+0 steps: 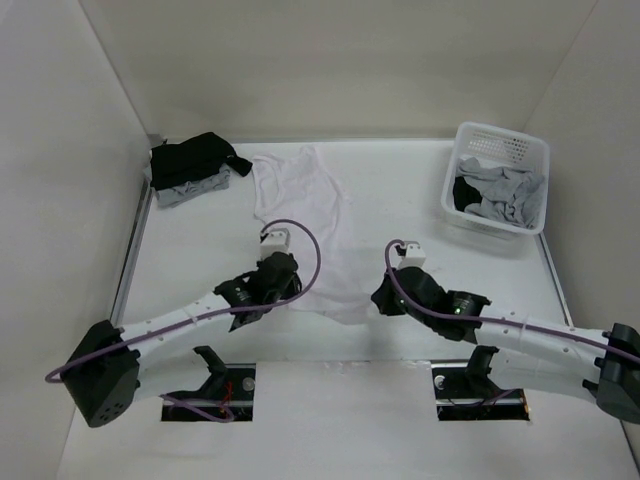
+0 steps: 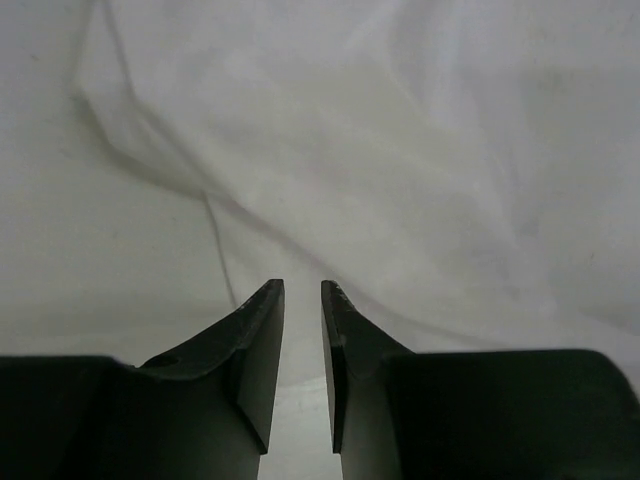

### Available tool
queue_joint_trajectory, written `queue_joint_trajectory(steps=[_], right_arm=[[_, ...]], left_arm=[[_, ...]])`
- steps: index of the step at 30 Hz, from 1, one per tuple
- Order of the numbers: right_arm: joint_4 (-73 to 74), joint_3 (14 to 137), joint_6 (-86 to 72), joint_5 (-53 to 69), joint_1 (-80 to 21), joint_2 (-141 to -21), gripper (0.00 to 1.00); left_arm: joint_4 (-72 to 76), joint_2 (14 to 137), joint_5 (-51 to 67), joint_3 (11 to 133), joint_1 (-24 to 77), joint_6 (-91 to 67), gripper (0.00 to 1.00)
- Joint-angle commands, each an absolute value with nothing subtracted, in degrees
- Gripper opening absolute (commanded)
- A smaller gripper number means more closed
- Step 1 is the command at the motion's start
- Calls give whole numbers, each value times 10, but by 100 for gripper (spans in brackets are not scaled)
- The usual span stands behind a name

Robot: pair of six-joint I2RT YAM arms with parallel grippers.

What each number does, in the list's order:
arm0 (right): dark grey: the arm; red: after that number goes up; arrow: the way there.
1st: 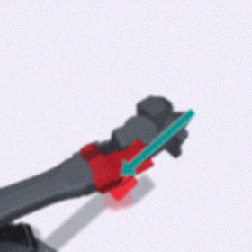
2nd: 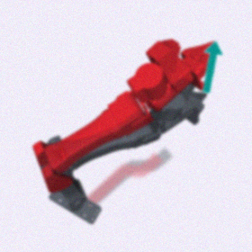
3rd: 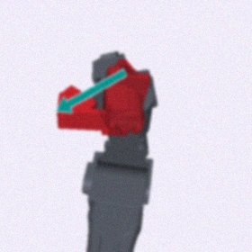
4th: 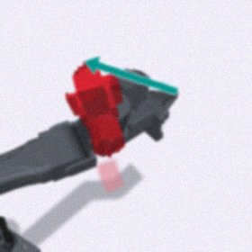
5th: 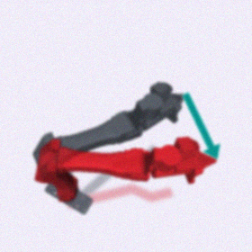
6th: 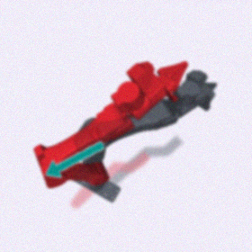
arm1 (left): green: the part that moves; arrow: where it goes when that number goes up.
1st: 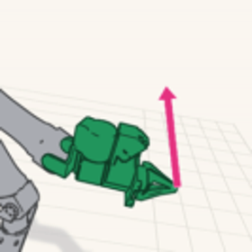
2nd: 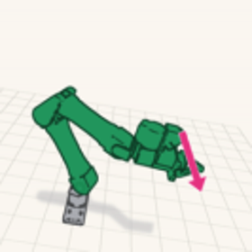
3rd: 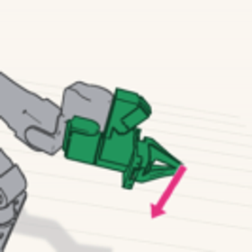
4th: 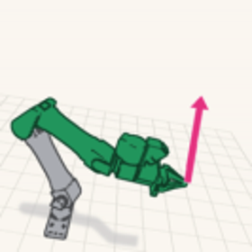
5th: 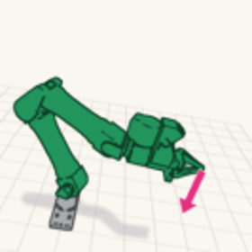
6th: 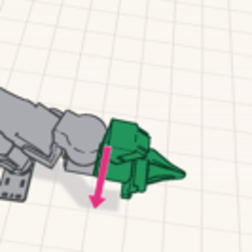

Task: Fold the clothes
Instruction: Flatten the tank top out

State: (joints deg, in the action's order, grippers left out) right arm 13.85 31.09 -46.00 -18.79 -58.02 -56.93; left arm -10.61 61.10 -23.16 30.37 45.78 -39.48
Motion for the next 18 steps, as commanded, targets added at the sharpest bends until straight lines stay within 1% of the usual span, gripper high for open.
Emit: queue_joint_trajectory(steps=[1, 3, 7, 12, 18], right_arm=[[105, 299, -440, -176, -566, -548, 5], [100, 294, -439, -175, -561, -541, 5], [95, 287, -438, -175, -559, -536, 5], [81, 278, -437, -173, -555, -542, 5], [62, 272, -434, -164, -554, -555, 6]], left_arm=[[-149, 660, -263, 311, 496, -415, 21], [-155, 689, -282, 322, 506, -416, 21], [-170, 722, -291, 338, 519, -416, 27], [-176, 714, -281, 331, 521, -432, 30], [-169, 701, -244, 323, 524, -446, 30]])
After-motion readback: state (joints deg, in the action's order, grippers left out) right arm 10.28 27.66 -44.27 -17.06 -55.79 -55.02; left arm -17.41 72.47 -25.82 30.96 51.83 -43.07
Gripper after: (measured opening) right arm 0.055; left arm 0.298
